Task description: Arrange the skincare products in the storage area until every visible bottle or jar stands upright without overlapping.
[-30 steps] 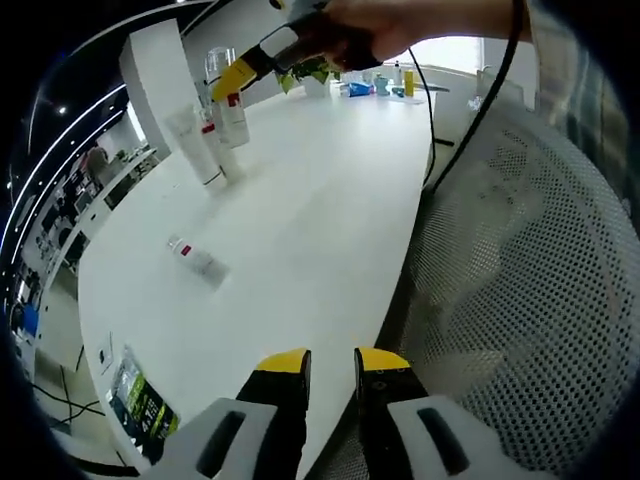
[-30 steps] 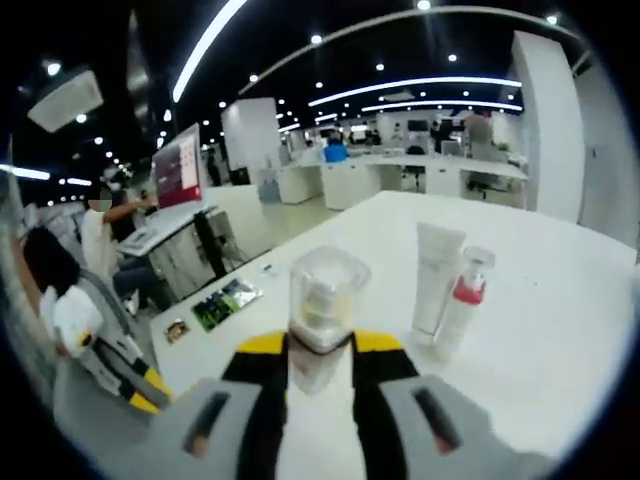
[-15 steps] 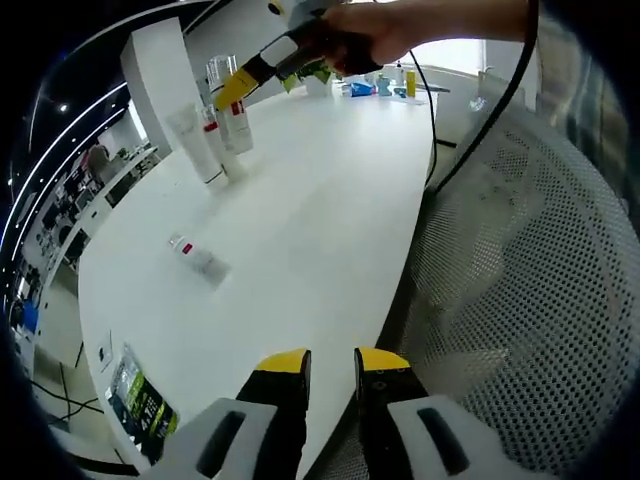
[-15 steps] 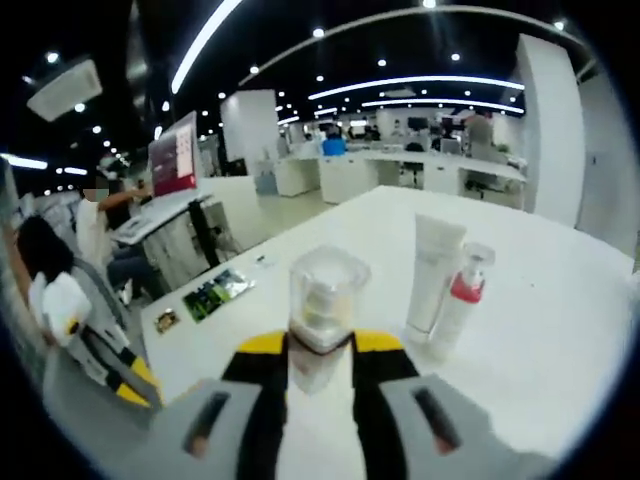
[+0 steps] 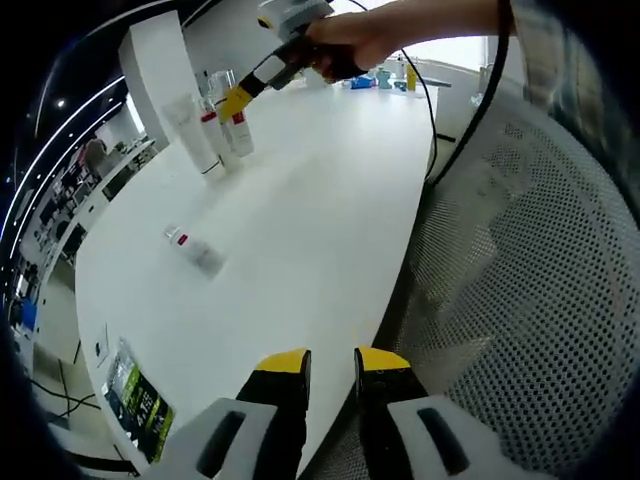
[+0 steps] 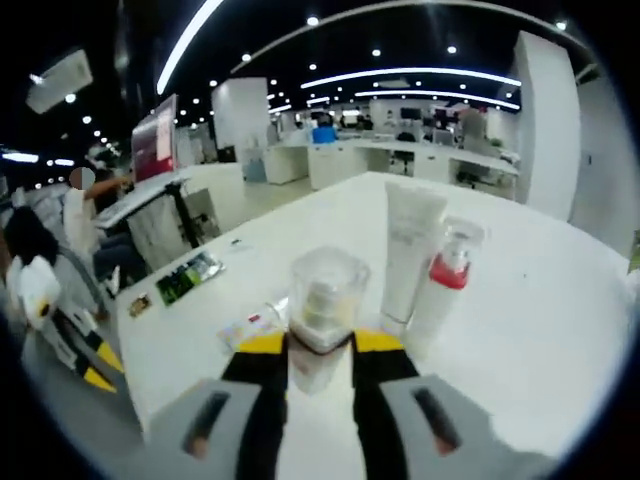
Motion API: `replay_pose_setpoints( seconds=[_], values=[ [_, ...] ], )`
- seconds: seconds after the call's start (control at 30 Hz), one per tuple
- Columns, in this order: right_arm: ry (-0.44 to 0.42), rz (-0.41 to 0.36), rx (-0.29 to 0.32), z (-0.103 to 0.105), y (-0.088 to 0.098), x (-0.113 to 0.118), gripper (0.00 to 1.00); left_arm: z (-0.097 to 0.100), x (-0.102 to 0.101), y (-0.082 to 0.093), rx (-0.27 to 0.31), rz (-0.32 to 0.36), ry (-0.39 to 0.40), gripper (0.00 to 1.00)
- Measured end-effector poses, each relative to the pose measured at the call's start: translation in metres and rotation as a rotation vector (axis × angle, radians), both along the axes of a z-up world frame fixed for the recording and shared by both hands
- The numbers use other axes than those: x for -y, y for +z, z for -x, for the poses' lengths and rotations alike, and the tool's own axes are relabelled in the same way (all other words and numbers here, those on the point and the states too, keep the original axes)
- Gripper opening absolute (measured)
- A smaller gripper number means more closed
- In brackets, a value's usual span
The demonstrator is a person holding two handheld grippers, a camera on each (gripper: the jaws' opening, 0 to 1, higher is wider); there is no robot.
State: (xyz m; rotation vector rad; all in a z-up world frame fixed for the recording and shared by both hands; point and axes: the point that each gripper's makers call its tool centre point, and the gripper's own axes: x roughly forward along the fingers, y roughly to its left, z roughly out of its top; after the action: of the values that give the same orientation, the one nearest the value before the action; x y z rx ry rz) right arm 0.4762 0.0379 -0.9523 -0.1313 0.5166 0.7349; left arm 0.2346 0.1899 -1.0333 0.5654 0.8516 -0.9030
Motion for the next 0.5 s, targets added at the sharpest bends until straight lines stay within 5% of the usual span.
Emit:
replay_pose_setpoints(
  seconds=[0.5],
  values=[
    [-0.034,0.066,0.003,-0.047,-0.032,-0.004,0.21,0.002,-0.004,-0.006,-0.039,-0.02,0.011,0.18]
  ],
)
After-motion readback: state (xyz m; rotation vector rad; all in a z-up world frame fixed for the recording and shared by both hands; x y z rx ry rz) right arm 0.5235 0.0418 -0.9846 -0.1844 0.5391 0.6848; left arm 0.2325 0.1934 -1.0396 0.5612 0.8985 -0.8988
